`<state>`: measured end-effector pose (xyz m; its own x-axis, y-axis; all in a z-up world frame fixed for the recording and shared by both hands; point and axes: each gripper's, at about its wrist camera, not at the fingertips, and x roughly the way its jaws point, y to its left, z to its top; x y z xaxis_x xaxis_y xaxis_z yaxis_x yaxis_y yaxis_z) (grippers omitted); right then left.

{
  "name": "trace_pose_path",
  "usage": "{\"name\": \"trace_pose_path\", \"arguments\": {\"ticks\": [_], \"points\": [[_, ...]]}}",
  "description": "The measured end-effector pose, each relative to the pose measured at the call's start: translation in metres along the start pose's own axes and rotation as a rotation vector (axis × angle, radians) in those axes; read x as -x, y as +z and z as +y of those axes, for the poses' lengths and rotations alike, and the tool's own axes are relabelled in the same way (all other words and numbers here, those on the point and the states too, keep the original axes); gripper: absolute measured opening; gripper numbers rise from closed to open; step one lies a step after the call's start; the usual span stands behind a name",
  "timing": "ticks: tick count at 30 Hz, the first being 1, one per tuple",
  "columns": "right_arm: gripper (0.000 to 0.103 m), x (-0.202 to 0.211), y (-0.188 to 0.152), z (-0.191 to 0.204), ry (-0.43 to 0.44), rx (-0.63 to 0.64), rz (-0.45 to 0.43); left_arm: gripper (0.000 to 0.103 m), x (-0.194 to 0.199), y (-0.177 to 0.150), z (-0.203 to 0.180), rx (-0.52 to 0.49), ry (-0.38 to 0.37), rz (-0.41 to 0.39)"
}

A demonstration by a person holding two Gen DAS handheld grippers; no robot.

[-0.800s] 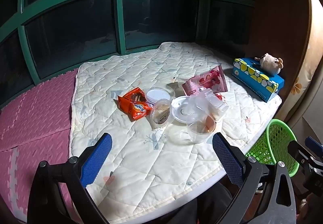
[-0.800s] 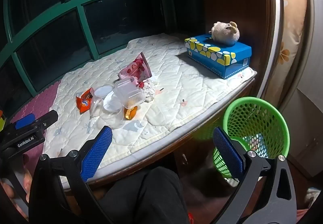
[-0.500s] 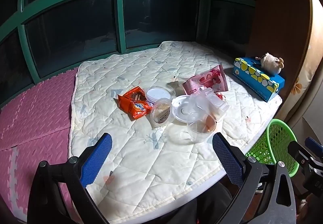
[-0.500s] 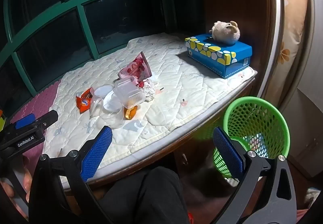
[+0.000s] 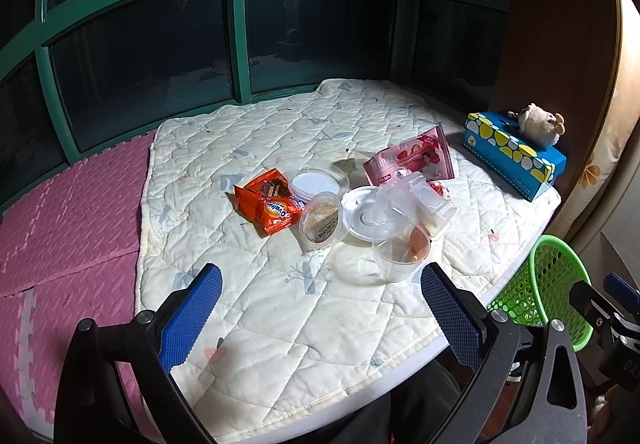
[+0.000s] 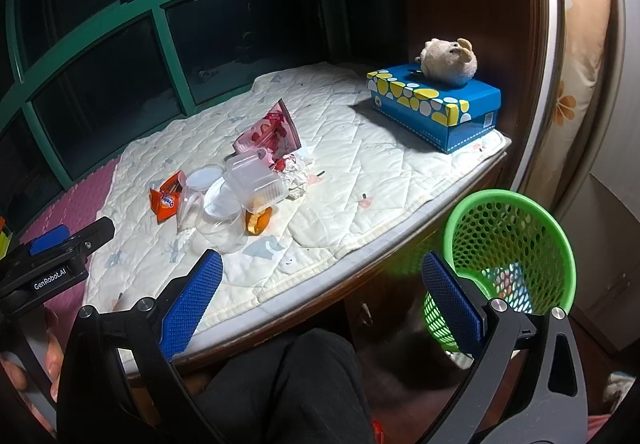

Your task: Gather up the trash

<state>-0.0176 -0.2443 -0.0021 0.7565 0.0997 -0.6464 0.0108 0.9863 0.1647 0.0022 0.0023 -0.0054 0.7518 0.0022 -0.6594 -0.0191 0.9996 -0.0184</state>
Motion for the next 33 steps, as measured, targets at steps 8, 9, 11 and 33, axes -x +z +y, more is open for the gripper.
{"name": "trace_pose_path", "arguments": {"ticks": [8, 9, 11, 33], "points": [[0.099, -0.0026, -0.0015, 0.0014, -0.001, 0.002, 0.002, 0.096, -0.0003, 0.0019, 0.0001, 0.0, 0.0, 0.003], [0.099, -0.0024, -0.0011, 0.0013, 0.0, 0.001, 0.003, 0.096, -0.0004, 0.0019, 0.0002, 0.0, 0.0, 0.004], [0.099, -0.002, -0.0006, 0.0015, -0.002, 0.003, 0.003, 0.096, -0.0002, 0.0016, 0.0001, 0.0, -0.001, 0.003], [0.099, -0.004, -0.0007, 0.0007, -0.002, 0.004, 0.008, 0.096, -0.0033, 0.0026, 0.0014, 0.013, 0.003, 0.009]]}}
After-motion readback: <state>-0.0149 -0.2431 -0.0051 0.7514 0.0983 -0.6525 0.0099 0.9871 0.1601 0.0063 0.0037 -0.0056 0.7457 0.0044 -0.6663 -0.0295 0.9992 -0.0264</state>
